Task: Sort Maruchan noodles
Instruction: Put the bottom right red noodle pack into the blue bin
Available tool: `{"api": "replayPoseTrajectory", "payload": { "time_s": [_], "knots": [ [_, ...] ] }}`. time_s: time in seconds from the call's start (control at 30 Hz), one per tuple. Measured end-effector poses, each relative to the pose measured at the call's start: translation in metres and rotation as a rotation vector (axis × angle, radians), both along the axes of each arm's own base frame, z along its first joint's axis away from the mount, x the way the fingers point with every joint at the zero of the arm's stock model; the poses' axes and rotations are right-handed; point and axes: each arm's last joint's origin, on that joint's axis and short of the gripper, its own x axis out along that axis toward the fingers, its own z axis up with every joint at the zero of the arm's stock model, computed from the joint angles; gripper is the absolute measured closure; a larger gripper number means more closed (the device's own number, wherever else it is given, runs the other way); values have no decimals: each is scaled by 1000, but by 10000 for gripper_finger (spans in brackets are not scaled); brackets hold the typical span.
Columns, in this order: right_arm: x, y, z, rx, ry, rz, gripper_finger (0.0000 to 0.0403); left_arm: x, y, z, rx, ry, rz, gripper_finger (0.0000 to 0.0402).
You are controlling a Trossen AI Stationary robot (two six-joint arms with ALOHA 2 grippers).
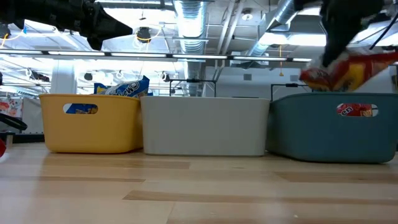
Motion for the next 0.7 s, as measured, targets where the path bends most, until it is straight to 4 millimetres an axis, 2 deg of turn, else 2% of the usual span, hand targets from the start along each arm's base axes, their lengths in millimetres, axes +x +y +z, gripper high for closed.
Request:
{"api": "replayPoseTrajectory", "payload": {
  "time_s": [0.27, 0.5, 0.7],
  "knots": [
    [-19, 4, -4, -64, 64, -108, 396, 0, 0, 0, -2, 0, 0, 401],
    [-30, -2, -31, -87, 163, -172, 396, 0, 0, 0, -4, -1, -1, 401],
    [-39, -6, -47, -85, 218, -223, 396, 0, 0, 0, -2, 0, 0, 401]
  ]
}}
